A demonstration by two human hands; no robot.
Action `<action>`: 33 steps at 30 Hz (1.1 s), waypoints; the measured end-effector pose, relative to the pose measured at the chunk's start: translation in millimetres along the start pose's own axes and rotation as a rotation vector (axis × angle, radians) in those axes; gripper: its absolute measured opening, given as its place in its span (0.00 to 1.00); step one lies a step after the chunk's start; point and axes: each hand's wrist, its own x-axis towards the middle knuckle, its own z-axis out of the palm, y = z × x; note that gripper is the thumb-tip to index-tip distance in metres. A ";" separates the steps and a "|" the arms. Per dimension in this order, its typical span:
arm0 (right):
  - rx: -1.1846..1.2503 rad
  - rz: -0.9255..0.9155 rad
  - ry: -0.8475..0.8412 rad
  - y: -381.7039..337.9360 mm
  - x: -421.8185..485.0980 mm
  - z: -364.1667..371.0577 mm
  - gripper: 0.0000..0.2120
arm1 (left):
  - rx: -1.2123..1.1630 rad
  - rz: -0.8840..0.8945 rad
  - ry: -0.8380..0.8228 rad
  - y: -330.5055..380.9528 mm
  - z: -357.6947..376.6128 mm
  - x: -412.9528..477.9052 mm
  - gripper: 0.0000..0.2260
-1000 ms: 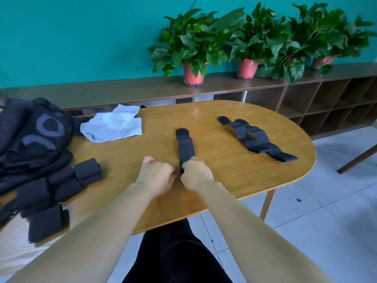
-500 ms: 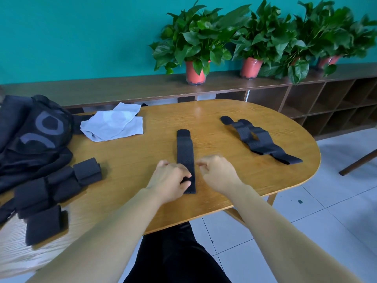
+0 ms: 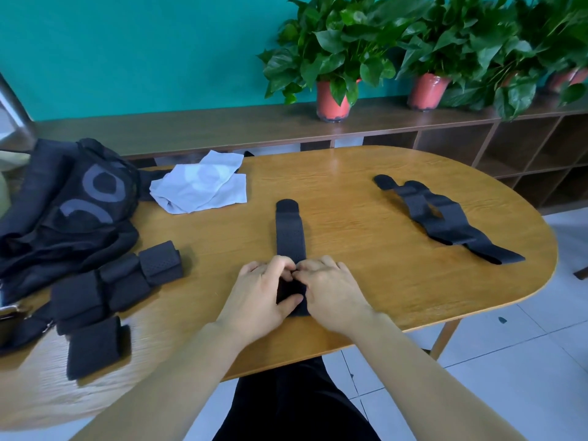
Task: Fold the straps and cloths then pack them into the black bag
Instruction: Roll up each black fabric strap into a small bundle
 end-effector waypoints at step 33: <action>0.140 0.052 0.178 13.5 67.2 -19.4 0.29 | -0.021 -0.024 0.149 -0.1 -15.3 -20.8 0.11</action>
